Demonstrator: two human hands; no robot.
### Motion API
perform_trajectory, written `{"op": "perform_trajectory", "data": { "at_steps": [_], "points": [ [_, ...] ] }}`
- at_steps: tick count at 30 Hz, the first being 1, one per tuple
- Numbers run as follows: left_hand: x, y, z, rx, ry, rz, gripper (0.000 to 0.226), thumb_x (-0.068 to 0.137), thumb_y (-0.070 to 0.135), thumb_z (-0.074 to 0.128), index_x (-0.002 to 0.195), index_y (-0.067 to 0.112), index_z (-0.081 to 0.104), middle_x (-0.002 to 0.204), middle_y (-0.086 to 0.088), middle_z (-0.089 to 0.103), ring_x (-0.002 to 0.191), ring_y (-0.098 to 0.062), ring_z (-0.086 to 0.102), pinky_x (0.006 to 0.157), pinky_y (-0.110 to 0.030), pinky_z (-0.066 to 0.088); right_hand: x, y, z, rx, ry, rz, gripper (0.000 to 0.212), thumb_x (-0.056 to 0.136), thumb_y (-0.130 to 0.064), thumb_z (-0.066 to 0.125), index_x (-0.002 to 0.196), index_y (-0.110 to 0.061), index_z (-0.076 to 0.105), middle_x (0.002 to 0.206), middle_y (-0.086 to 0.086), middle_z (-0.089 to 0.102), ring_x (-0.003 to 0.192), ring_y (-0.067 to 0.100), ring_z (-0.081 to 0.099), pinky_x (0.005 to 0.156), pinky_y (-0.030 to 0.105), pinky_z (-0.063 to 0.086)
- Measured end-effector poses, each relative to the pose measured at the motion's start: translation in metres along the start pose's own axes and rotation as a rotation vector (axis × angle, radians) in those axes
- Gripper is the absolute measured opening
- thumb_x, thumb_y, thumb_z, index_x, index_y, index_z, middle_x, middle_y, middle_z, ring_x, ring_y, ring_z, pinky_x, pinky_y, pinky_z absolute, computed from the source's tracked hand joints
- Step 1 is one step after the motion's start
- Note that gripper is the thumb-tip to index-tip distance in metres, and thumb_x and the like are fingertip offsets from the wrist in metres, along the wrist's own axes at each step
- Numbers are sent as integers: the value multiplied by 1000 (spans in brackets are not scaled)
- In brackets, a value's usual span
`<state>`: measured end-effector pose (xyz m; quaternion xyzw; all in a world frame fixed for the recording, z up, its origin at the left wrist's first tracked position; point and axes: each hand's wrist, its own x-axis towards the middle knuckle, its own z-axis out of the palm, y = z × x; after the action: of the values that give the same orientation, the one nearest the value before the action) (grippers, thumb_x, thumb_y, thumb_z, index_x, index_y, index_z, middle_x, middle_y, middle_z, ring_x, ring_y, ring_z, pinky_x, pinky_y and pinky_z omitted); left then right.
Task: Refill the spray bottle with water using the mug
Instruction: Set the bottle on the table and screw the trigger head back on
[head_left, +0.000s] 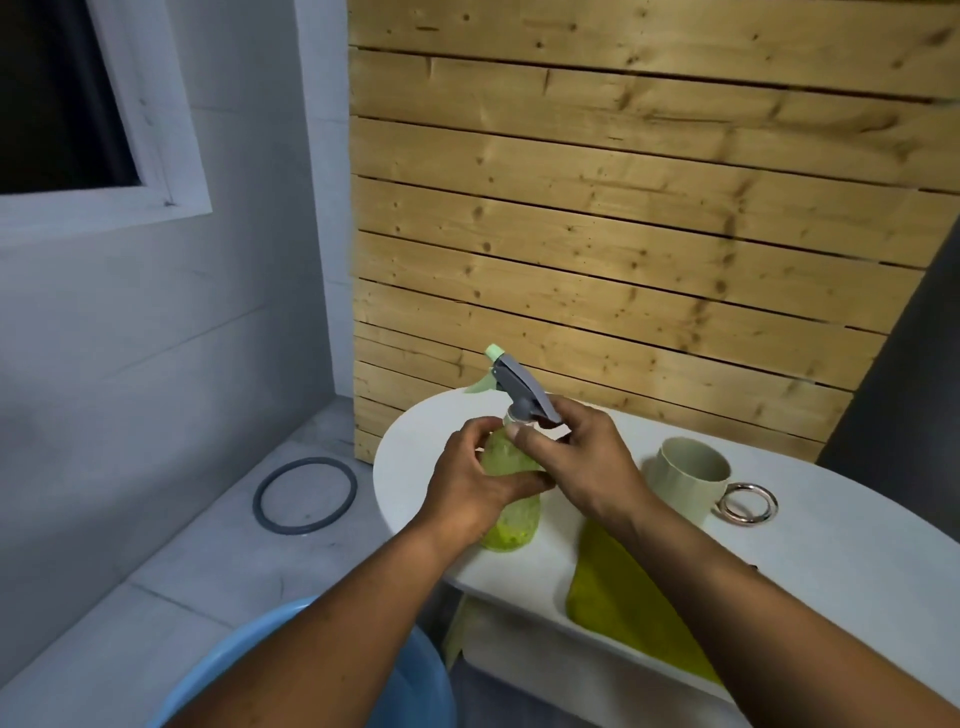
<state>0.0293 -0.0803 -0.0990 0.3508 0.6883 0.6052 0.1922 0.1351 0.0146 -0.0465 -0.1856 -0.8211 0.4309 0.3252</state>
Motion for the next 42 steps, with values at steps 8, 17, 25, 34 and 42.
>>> {"op": "perform_trajectory", "data": {
  "at_steps": [8, 17, 25, 34, 42],
  "points": [
    [1, -3, -1, 50, -14, -16, 85, 51, 57, 91, 126, 34, 60, 119, 8, 67, 109, -11, 65, 94, -36, 56, 25, -6, -20, -144, -270, 24, 31, 89, -34, 70, 117, -22, 69, 109, -11, 72, 102, 4, 66, 93, 31, 52],
    [-3, -1, -17, 2, -164, -61, 60, 78, 21, 86, 125, 41, 55, 117, 16, 68, 107, 1, 63, 91, -23, 53, 47, -25, -35, -363, -478, 24, 27, 88, -36, 71, 110, -20, 71, 105, -5, 73, 103, 14, 66, 96, 37, 51],
    [-5, 0, 5, 112, 68, -47, 80, 48, 53, 91, 113, 39, 47, 120, 9, 58, 116, -15, 56, 95, -42, 53, 21, -20, -6, -481, 9, -2, 42, 69, -59, 77, 73, -18, 65, 67, 0, 64, 63, 21, 58, 55, 32, 41],
    [-6, 2, -12, 115, -134, -90, 69, 74, 45, 80, 132, 50, 44, 136, 13, 54, 124, -5, 53, 104, -31, 48, 3, 0, 16, 47, 173, 137, 31, 71, -45, 83, 91, -24, 74, 79, -4, 70, 73, 12, 64, 68, 35, 53],
    [-6, 1, -8, 130, -29, -55, 81, 59, 48, 93, 120, 41, 41, 116, 15, 59, 110, -11, 58, 88, -30, 53, 3, 2, 28, -96, 323, 132, 47, 61, -63, 75, 88, -26, 67, 89, -10, 69, 92, 11, 63, 78, 39, 54]
  ]
}}
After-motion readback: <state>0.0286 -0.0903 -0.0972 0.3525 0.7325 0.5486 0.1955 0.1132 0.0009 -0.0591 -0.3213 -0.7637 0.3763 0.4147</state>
